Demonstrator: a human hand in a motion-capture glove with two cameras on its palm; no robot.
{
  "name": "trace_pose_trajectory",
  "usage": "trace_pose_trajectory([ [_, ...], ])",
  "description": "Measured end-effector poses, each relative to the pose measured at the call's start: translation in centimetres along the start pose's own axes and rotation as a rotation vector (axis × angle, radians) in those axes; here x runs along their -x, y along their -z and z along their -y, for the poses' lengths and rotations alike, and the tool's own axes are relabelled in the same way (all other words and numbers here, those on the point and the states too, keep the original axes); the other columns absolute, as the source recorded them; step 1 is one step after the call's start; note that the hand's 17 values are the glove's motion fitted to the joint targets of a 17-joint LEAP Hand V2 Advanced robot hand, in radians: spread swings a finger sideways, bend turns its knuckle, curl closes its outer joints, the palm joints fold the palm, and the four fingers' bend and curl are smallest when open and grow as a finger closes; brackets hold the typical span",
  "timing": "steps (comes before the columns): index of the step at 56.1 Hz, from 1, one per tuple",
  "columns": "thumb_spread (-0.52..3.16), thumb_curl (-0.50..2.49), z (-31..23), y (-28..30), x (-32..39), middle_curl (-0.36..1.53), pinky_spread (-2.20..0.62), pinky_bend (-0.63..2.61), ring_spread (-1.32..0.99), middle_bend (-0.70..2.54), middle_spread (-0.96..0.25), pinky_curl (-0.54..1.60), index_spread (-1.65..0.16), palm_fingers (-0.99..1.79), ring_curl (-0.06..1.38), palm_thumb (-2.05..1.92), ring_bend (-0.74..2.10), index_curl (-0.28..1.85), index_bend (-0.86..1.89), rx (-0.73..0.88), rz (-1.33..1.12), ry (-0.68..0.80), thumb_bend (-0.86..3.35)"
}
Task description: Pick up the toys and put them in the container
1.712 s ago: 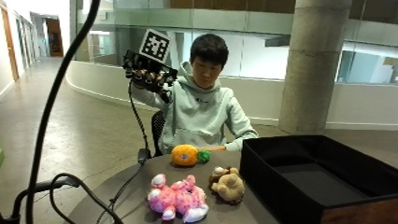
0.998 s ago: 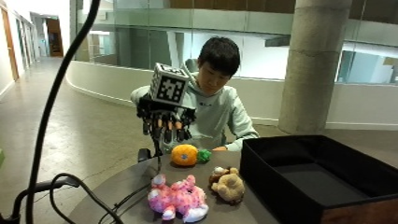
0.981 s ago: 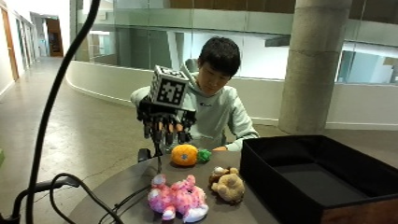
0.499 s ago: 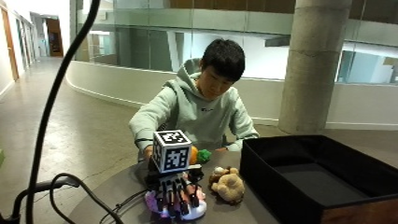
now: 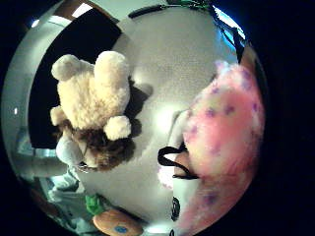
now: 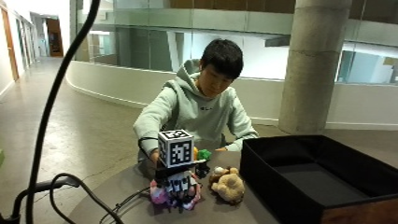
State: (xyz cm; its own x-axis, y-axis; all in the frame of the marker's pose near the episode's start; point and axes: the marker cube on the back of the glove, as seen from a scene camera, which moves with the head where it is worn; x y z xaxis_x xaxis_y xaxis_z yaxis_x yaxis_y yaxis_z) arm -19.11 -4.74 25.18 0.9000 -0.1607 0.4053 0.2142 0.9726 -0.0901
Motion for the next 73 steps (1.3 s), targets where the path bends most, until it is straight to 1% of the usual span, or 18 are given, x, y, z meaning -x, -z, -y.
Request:
trace_pose_trajectory([
  [3,0.76,0.56,-0.3,0.3,0.2,0.57,-0.36,0.66,-0.35,0.82,-0.23,0.38,-0.25,1.33,0.53,0.66,1.15,0.32,0.42,0.088,0.037,-0.019,0.19],
  [9,0.61,0.62,-1.7,1.2,1.0,0.62,-0.4,0.74,-0.34,0.92,-0.23,0.43,-0.25,1.31,0.56,0.66,1.25,0.39,0.54,0.264,0.118,-0.032,0.16],
  [14,0.53,0.66,-3.2,3.5,2.5,0.66,-0.41,0.8,-0.33,1.0,-0.23,0.46,-0.24,1.28,0.59,0.63,1.31,0.45,0.62,0.259,0.108,0.014,0.12],
  [22,0.45,0.72,-3.9,10.0,5.6,0.71,-0.42,0.87,-0.32,1.08,-0.22,0.51,-0.22,1.21,0.6,0.62,1.37,0.53,0.71,0.24,0.049,0.118,0.1],
  [32,0.37,0.78,-3.0,18.8,11.6,0.73,-0.42,0.91,-0.3,1.13,-0.21,0.54,-0.2,1.16,0.61,0.62,1.42,0.61,0.76,0.112,-0.035,0.21,0.08],
  [40,0.33,0.82,-0.7,24.2,18.2,0.75,-0.42,0.93,-0.29,1.16,-0.19,0.55,-0.19,1.14,0.61,0.62,1.45,0.67,0.76,-0.106,-0.049,0.284,0.07],
  [52,0.3,0.88,5.4,27.0,26.5,0.76,-0.42,0.93,-0.28,1.17,-0.17,0.57,-0.19,1.1,0.6,0.61,1.48,0.75,0.73,-0.358,-0.018,0.402,0.04],
  [55,0.31,0.89,5.7,26.9,28.9,0.76,-0.42,0.92,-0.27,1.16,-0.17,0.56,-0.19,1.07,0.6,0.59,1.49,0.76,0.69,-0.38,0.011,0.396,0.03],
  [59,0.34,0.9,4.8,26.5,33.2,0.75,-0.42,0.94,-0.27,1.14,-0.17,0.57,-0.2,1.02,0.59,0.58,1.48,0.79,0.63,-0.348,0.103,0.423,0.01],
  [60,0.38,0.9,4.9,26.3,33.8,0.75,-0.42,0.98,-0.27,1.1,-0.18,0.58,-0.2,0.89,0.59,0.58,1.46,0.78,0.54,-0.33,0.114,0.424,0.0],
  [62,0.43,0.9,5.4,25.7,34.5,0.75,-0.42,1.01,-0.28,1.08,-0.18,0.59,-0.2,0.78,0.6,0.56,1.46,0.8,0.48,-0.287,0.116,0.419,-0.01],
  [63,0.51,0.9,5.7,25.4,34.7,0.73,-0.41,1.03,-0.27,1.01,-0.18,0.59,-0.2,0.62,0.6,0.53,1.48,0.78,0.36,-0.264,0.11,0.415,-0.02],
  [64,0.49,0.9,6.0,25.2,34.9,0.75,-0.42,1.05,-0.28,1.05,-0.18,0.61,-0.2,0.73,0.61,0.55,1.49,0.83,0.41,-0.244,0.101,0.412,-0.01],
  [65,0.68,0.85,6.2,24.9,34.9,0.69,-0.39,1.01,-0.28,0.89,-0.17,0.58,-0.21,0.25,0.56,0.45,1.37,0.75,0.26,-0.227,0.088,0.41,-0.06],
  [66,0.74,0.83,6.4,24.7,34.9,0.7,-0.38,1.05,-0.27,0.88,-0.17,0.63,-0.21,0.23,0.6,0.42,1.39,0.8,0.27,-0.214,0.073,0.412,-0.05],
  [67,0.79,0.79,6.6,24.5,34.9,0.66,-0.34,1.04,-0.26,0.75,-0.15,0.63,-0.23,-0.2,0.54,0.33,1.2,0.77,0.25,-0.203,0.055,0.415,-0.1],
  [69,0.87,0.74,6.7,24.1,34.7,0.61,-0.26,0.97,-0.23,0.63,-0.12,0.6,-0.24,-0.48,0.5,0.24,0.99,0.73,0.21,-0.19,0.019,0.426,-0.1],
  [73,0.97,0.65,6.4,23.8,34.2,0.51,-0.18,0.87,-0.2,0.42,-0.08,0.51,-0.26,-0.44,0.37,0.11,0.73,0.59,0.13,-0.18,-0.013,0.435,-0.08],
])
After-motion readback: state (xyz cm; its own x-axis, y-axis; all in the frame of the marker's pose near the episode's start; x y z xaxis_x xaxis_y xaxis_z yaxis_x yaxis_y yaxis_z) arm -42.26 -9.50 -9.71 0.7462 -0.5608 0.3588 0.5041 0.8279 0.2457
